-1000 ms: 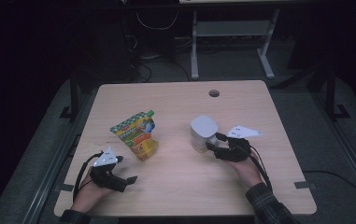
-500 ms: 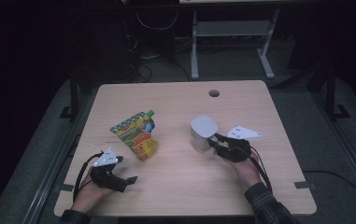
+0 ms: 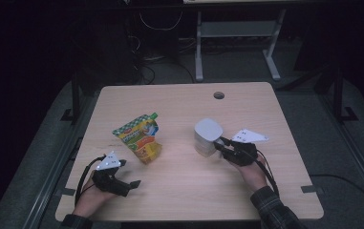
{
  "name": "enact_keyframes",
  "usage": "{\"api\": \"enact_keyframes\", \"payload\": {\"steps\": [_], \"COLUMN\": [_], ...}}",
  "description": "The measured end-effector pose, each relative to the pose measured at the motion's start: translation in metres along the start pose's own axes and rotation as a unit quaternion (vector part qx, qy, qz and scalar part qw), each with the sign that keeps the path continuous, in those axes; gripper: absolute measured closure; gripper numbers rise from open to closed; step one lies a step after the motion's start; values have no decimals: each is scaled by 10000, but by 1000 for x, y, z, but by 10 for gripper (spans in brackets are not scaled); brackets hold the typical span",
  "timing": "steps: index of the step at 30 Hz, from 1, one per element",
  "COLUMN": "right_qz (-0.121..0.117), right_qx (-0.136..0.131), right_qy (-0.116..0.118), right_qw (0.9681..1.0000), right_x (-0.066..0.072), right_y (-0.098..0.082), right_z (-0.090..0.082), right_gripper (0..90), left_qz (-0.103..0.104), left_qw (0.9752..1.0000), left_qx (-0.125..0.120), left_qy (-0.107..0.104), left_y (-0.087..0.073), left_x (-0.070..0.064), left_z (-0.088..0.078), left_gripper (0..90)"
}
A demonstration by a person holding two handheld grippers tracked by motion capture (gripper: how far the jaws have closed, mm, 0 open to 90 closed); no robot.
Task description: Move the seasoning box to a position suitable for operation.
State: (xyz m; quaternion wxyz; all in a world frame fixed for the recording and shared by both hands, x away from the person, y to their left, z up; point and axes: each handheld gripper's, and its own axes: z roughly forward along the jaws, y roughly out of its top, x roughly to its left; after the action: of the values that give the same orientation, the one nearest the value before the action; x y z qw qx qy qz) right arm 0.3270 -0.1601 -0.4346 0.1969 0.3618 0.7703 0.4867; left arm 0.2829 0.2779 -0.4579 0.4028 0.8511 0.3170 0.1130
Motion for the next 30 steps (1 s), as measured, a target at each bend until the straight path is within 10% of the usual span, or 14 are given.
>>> {"api": "enact_keyframes", "payload": {"steps": [30], "right_qz": [-381], "right_qx": [46], "right_qy": [557], "right_qw": [9977], "right_x": [11], "right_y": [-11], "right_z": [-28], "right_gripper": [683], "left_qz": [75], "left_qw": [10000], "left_qx": [25], "left_qy": [-34], "left_y": [0], "left_x": [-1], "left_z": [0], "left_gripper": [0]}}
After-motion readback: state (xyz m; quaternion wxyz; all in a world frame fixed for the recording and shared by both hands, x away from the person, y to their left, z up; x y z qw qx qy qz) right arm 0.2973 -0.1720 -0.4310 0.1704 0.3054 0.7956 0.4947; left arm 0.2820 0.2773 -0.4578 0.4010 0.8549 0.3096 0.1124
